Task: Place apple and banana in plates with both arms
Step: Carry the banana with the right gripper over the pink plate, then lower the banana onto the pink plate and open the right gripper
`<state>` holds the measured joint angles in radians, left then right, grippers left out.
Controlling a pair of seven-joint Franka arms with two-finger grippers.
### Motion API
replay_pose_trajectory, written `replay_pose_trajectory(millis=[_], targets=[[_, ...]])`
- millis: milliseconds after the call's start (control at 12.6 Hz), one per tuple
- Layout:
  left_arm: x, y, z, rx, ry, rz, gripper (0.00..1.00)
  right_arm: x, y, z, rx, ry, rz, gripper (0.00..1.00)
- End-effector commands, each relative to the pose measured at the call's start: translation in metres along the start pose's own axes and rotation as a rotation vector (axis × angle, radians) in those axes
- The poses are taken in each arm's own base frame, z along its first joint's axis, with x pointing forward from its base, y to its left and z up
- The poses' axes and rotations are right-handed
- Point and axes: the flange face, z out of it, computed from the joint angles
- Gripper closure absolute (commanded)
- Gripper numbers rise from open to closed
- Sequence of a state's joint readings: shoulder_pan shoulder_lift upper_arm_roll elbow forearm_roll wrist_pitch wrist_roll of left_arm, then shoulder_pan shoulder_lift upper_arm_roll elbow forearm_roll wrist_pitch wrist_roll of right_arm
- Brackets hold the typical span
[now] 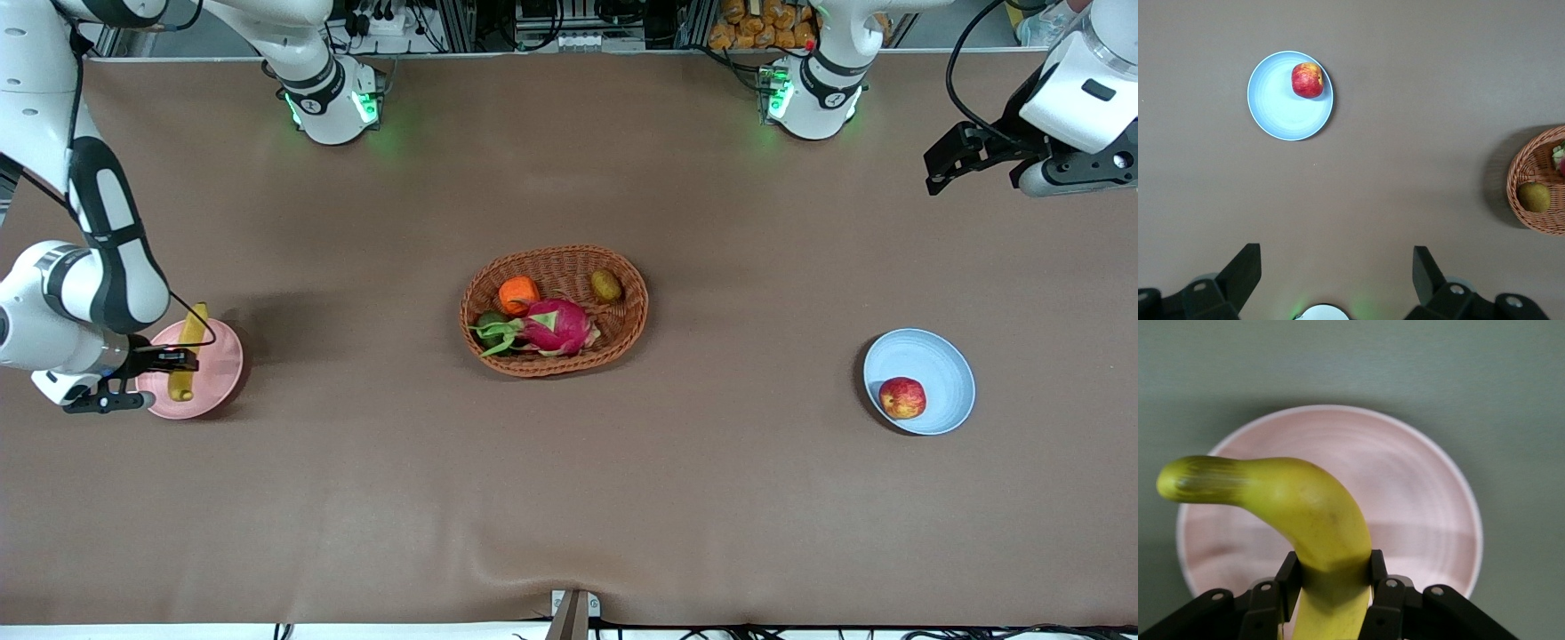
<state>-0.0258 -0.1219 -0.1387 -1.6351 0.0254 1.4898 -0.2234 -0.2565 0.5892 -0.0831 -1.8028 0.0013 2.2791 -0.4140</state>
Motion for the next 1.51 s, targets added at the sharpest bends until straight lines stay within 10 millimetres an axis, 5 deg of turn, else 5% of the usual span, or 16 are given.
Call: replay_pose_trajectory(millis=[0,80,159,239,478,876,1194,1433], targets=[[-0.001,0.000,-0.005,-0.008,0.008,0.007,0.00,0.012,0.007,0.009,0.036,0.047,-0.039,0.62],[0.000,-0.002,-0.005,-0.008,0.008,0.004,0.00,0.014,0.002,0.009,0.052,0.049,-0.026,0.53],[0.000,-0.004,-0.004,-0.008,0.006,-0.001,0.00,0.015,0.000,0.010,0.057,0.050,-0.024,0.06],[0.000,-0.005,-0.004,-0.008,0.006,-0.002,0.00,0.017,-0.001,0.006,0.057,0.057,-0.025,0.00],[0.001,-0.005,-0.005,-0.008,0.011,-0.002,0.00,0.027,0.002,-0.022,0.066,0.051,-0.031,0.00],[-0.001,-0.008,-0.007,-0.008,0.012,-0.007,0.00,0.055,-0.012,-0.143,0.110,-0.030,-0.066,0.00],[-0.002,-0.009,-0.006,-0.007,0.006,-0.010,0.00,0.065,-0.073,-0.250,0.078,-0.033,-0.084,0.00],[-0.003,-0.010,-0.006,-0.005,0.000,-0.010,0.00,0.042,-0.134,-0.344,0.057,0.046,-0.098,0.00]])
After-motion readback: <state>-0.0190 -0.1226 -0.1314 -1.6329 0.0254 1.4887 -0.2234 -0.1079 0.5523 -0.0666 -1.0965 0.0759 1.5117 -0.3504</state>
